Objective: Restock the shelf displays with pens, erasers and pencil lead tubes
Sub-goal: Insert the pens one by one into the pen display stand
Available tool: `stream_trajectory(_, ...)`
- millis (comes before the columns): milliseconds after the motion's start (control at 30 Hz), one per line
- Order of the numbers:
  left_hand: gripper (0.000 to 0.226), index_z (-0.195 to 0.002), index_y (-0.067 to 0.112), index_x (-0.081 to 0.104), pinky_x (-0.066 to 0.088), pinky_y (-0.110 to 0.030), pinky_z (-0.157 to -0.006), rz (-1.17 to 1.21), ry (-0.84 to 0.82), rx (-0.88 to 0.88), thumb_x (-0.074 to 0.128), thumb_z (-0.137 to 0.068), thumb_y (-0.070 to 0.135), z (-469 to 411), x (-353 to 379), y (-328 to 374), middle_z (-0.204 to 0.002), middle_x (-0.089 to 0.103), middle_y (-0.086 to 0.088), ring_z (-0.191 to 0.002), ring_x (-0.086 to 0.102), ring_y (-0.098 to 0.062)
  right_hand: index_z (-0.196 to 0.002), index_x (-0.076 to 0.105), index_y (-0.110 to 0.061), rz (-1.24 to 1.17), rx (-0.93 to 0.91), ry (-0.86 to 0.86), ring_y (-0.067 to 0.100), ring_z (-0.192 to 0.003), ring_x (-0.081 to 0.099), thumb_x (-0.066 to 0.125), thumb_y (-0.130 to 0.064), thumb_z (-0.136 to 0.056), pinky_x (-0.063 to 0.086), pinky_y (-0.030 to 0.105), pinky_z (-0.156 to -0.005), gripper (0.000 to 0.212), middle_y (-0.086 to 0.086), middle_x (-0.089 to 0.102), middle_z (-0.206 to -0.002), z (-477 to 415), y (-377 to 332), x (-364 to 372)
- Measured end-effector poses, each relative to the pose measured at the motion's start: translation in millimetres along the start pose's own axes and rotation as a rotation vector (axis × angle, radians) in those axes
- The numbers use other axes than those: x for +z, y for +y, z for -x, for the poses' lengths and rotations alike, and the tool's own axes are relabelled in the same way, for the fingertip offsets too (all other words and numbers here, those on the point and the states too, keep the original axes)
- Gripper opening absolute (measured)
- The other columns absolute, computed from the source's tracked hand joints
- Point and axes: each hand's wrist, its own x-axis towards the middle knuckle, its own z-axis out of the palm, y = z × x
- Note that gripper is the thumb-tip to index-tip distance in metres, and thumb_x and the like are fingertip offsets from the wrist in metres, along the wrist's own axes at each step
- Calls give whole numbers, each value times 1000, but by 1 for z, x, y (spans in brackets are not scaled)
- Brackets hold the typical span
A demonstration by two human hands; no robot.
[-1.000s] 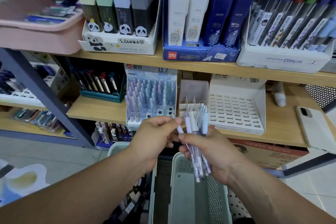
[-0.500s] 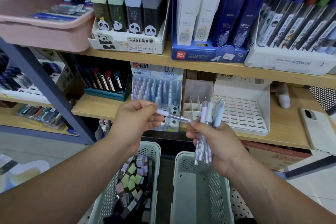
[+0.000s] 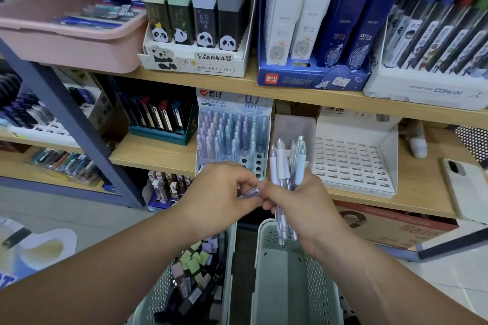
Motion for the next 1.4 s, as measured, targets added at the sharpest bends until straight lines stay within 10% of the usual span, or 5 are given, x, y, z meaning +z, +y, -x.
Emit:
stream_trajectory(500, 27, -113, 32, 54, 58, -37, -75, 306, 444, -159, 63, -96, 13, -24, -32, -4, -71, 72, -1, -69, 71, -9, -102, 69, -3, -124, 59, 65, 15, -61, 67, 80, -13, -84, 54, 24, -59, 23, 8, 76, -76, -1, -2, -18)
stream_trajectory(800, 34, -126, 19, 68, 57, -26, -85, 124, 655, -11, 69, -92, 15, -52, -22, -6, -84, 62, 14, -73, 60, 1, -99, 71, -2, -113, 56, 80, 15, -62, 66, 79, -13, -85, 55, 21, -58, 19, 16, 76, -83, 3, -2, -31)
stream_trajectory(1400, 19, -103, 14, 79, 59, -41, -75, -243, 621, 0, 73, -86, 18, -81, 2, -11, -87, 76, -3, -80, 70, -27, -96, 71, -3, -153, 67, 102, 12, -60, 66, 79, -12, -84, 52, 19, -56, 16, 5, 74, -73, 5, -1, -61)
